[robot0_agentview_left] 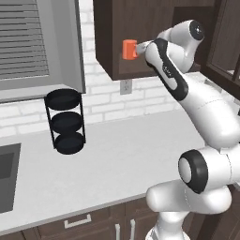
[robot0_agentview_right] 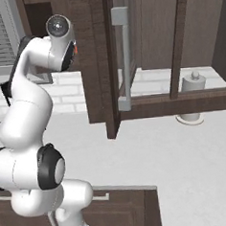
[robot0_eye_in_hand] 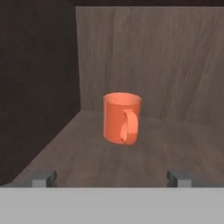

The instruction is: Gather all objects into one cabinet and sort the glasses and bowls to opposite sides.

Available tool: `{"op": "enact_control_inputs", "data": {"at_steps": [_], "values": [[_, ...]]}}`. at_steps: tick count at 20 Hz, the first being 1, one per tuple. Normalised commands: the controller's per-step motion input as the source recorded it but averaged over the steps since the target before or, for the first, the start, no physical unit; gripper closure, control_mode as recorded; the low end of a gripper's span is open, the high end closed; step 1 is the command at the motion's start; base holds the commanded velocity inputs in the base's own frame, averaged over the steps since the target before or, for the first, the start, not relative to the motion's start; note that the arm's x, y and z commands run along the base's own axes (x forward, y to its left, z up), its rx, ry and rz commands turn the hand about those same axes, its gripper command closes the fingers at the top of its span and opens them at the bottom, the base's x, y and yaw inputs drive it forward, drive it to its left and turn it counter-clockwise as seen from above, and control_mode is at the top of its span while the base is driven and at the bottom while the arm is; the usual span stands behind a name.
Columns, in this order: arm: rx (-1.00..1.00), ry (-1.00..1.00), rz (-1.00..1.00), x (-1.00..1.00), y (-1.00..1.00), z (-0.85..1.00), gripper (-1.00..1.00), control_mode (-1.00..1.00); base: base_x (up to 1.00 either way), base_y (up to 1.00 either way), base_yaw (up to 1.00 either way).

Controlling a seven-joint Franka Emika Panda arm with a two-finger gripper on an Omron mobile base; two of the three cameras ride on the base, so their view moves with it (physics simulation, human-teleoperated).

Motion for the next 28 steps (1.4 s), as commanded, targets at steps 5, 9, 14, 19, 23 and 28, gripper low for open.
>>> {"op": "enact_control_inputs", "data": {"at_steps": [5,9,14,19,23,28], "values": [[0.0,-0.01,0.02,0.3,-0.02,-0.02,-1.0,-1.0,0.0,0.0,0.0],[0.0,0.03,0.0,0.41,0.0,0.0,-1.0,-1.0,0.0,0.0,0.0],[0.0,0.08,0.0,0.33,0.03,0.0,-1.0,-1.0,0.0,0.0,0.0],[0.0,0.01,0.0,0.32,0.04,0.0,-1.0,-1.0,0.0,0.0,0.0],[0.0,0.0,0.0,0.28,0.09,-0.13,-1.0,-1.0,0.0,0.0,0.0],[0.0,0.0,0.0,0.06,0.02,-0.09,-1.0,-1.0,0.0,0.0,0.0]]}}
